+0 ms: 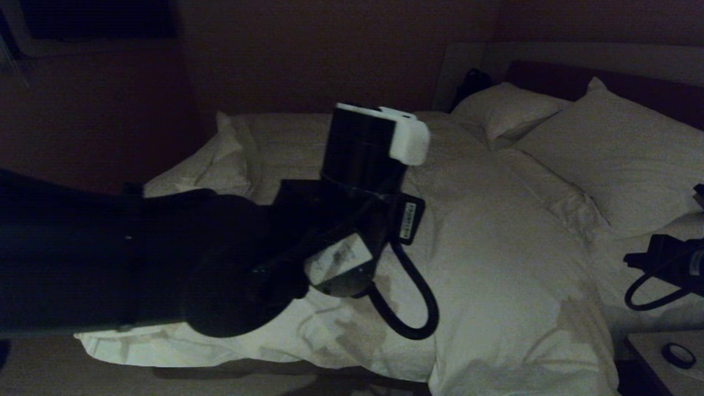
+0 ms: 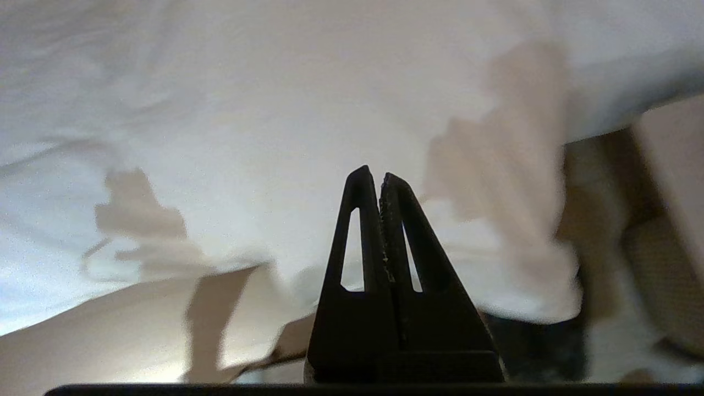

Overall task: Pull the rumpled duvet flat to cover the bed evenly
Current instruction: Hold the folded corner of the quilt

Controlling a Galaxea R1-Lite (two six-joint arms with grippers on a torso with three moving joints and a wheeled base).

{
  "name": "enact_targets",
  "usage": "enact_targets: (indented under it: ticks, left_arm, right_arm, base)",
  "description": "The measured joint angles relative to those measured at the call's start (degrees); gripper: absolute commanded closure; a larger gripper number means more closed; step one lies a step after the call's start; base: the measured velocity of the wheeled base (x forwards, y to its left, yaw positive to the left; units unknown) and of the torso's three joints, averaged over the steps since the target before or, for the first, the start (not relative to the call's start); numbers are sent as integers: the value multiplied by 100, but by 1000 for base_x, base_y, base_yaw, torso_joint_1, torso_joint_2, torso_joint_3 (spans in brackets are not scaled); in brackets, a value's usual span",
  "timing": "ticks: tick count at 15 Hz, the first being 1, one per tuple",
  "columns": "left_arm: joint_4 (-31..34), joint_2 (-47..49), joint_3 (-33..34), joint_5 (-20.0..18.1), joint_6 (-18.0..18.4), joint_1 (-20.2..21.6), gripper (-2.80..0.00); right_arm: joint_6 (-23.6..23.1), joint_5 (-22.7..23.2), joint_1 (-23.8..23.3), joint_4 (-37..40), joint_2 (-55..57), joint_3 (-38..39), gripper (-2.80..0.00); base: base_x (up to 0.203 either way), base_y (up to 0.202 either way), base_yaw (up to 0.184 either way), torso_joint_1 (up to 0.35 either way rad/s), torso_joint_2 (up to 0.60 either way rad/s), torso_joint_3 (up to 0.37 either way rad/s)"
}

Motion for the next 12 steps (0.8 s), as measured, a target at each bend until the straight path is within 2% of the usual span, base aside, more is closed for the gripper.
enact_targets:
  ticks: [3,6,9,12]
  left_arm:
    - [-2,-773,744,22,139,624,0]
    - [9,-1649,1343,-11,325,1216,0]
    - [-9,-2493,1834,-16,456,1590,0]
    - [-3,-3400,2350,-16,488,1892,0]
  right_arm:
    - [329,253,72,565,-422,7,0]
    - [393,647,146,1016,-951,59,0]
    - [385,989,359,1405,-1496,78,0]
    - [313,1119,463,1633,-2231,123,0]
  base:
    - [0,0,0,0,0,0]
    - [0,0,0,0,0,0]
    - [0,0,0,0,0,0]
    - [0,0,0,0,0,0]
